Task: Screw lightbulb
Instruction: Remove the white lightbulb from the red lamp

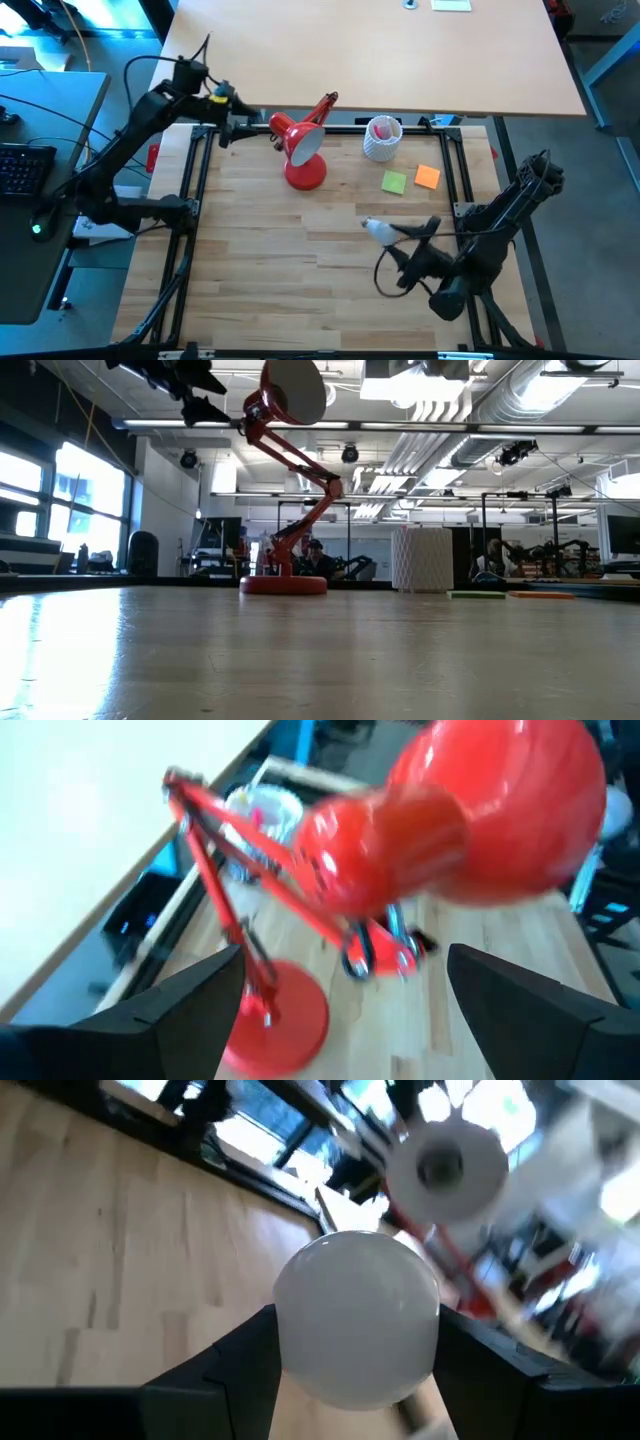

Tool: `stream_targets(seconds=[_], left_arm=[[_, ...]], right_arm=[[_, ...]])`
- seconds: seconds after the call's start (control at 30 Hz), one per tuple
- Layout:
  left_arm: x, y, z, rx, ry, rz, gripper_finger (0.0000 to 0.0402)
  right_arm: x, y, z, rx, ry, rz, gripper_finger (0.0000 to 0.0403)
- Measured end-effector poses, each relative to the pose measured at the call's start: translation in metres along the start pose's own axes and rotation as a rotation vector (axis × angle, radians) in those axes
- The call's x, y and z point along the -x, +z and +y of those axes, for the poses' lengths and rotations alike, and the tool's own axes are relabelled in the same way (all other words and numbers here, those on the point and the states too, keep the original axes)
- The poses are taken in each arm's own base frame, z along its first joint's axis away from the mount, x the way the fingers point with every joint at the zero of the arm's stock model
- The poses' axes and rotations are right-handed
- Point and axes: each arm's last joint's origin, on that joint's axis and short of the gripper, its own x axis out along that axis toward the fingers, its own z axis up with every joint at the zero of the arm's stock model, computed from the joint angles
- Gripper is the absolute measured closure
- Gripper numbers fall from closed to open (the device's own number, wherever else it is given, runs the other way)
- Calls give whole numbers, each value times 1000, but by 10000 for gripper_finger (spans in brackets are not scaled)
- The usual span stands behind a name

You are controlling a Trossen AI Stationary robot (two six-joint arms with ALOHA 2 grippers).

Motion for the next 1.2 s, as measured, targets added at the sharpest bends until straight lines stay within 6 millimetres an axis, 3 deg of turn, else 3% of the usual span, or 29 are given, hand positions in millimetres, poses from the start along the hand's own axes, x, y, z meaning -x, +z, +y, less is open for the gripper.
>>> stream_targets(seconds=[0.17, 0.43, 0.53, 0.7, 0.93, 1.2], left_arm=[[19, 0, -34, 28, 85, 24, 64], [43, -1, -89, 1, 200, -120, 64], [41, -15, -99, 25, 155, -228, 64], [26, -59, -106, 87, 110, -293, 64], [1, -117, -108, 191, 60, -282, 64], [-14, -141, -112, 198, 22, -290, 64]], right_arm=[[8, -41, -4, -314, -18, 77, 181], [2, -105, 31, -585, 61, 162, 181], [-2, -123, 41, -657, 81, 152, 181], [-13, -146, 49, -794, 85, 151, 181], [-33, -170, 52, -882, 167, 318, 181], [-47, -174, 48, -843, 171, 396, 160]])
